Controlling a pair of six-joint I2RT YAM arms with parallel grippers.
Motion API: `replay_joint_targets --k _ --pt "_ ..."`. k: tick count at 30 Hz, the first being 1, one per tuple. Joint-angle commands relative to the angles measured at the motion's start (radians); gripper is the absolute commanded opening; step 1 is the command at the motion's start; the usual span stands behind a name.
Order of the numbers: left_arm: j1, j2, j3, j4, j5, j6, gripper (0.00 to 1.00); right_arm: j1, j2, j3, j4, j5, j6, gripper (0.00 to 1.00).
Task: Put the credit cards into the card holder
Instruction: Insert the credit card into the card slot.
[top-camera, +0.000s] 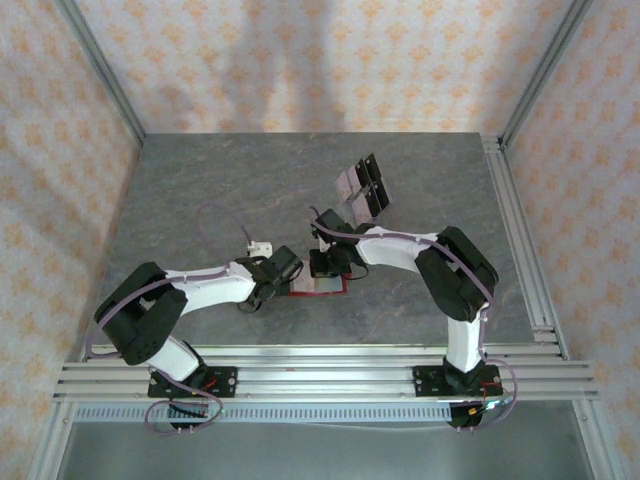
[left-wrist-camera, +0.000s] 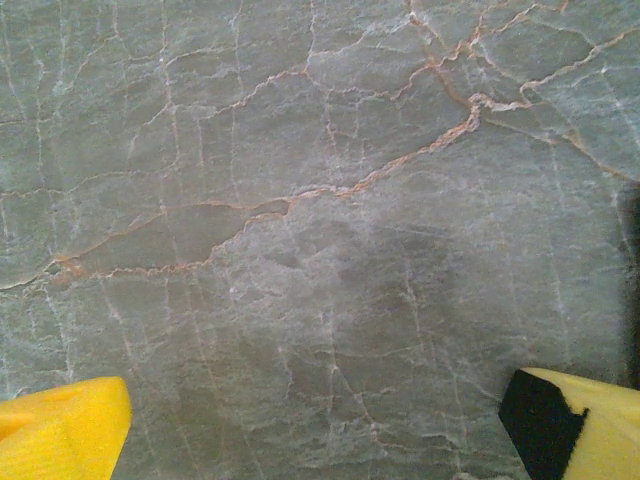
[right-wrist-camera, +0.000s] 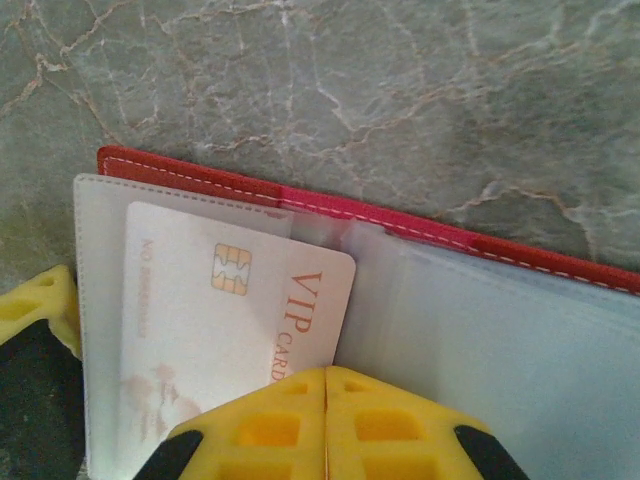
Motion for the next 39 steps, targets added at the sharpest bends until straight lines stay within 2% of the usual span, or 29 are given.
replay_joint_targets --k 1,12,17,24,39 --pt "-0.005 0.042 0.004 0.025 0.013 -0.001 1.0 0.013 0.019 0.03 -0.023 -0.017 -0.012 0.07" --pt "-0.011 0.054 0.015 0.023 0.016 -0.001 1.0 0.022 0.051 0.076 -0.008 -0.053 0.005 0.07" --pt "-0.011 0.033 0.016 -0.001 0.006 -0.004 1.0 0.022 0.019 0.075 -0.03 -0.02 -0.009 0.07" --pt "-0.002 -0.029 0.015 -0.048 -0.03 -0.009 1.0 0.005 -0.093 -0.018 -0.018 0.025 -0.007 0.08" --pt "0.016 -0.001 0.01 -0.055 -0.041 -0.001 1.0 -0.033 -0.095 -0.163 0.048 0.047 0.012 0.07"
